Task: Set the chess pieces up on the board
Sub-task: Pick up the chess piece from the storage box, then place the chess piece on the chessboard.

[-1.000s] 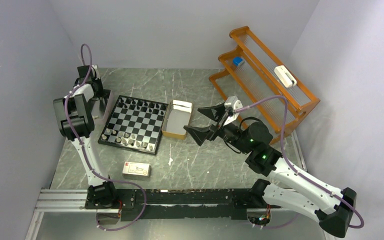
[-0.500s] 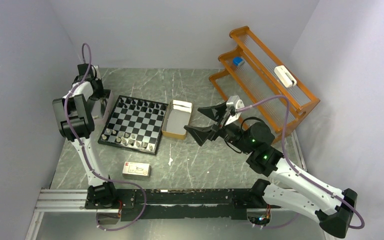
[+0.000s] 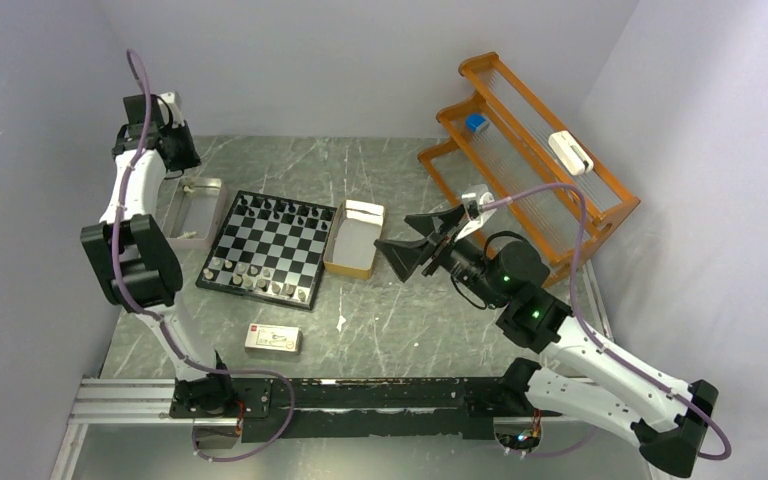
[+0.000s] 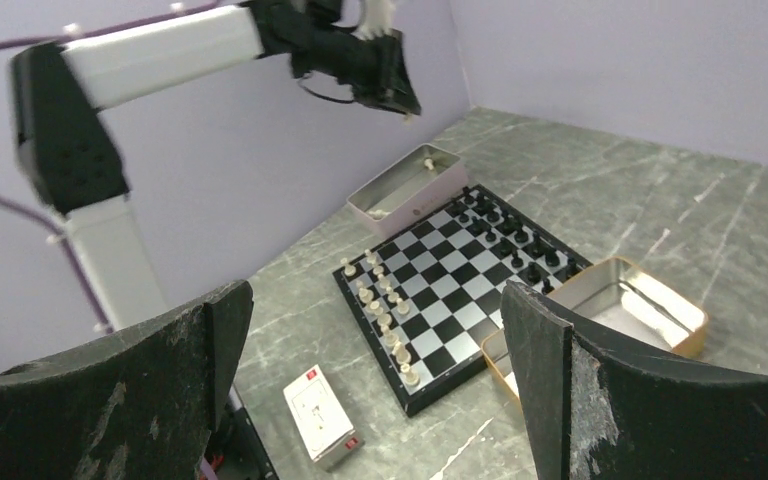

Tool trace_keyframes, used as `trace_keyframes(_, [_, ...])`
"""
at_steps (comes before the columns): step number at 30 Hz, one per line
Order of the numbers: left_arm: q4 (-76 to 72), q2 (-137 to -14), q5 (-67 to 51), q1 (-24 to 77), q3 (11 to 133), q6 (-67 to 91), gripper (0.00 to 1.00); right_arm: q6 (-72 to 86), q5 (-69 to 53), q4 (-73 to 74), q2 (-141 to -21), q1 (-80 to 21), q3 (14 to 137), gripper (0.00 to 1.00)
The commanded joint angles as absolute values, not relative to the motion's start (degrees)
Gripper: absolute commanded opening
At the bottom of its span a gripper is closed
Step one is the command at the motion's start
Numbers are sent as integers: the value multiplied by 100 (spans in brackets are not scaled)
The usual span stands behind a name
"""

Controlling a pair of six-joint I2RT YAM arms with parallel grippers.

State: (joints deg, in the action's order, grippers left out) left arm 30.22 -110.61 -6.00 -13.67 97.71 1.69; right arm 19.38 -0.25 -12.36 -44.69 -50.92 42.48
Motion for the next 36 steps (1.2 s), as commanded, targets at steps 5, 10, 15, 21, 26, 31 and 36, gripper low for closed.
trace_keyframes(5, [2485, -9853, -2877, -1327, 8803, 1610, 14, 2817, 951, -1302, -4983, -5106, 4590, 100])
trace_keyframes(10, [1614, -9119, -3663, -1275, 7975, 2507, 15, 3173, 1002, -2120, -5638, -5106, 4615, 86])
trace_keyframes(15, [817, -8647, -4239, -1256, 7344, 3485, 13, 3058, 912, -2930, -6511, -5110, 4891, 67])
trace_keyframes(21, [1007, -8585, -4458, -691, 7297, 3208, 15, 2254, 192, -3082, -7338, -5115, 5547, 69])
trace_keyframes(26, [1879, -9046, -5200, 133, 7756, 2521, 15, 423, -874, -3219, -7397, -5102, 5305, 79])
trace_keyframes(31, [2156, -9025, -5813, 935, 7716, 2092, 15, -1219, -1867, -3006, -7165, -4935, 4965, 91])
trace_keyframes(36, [1914, -8770, -6329, 1257, 7248, 2060, 17, -1693, -1969, -2614, -6945, -4744, 4742, 100])
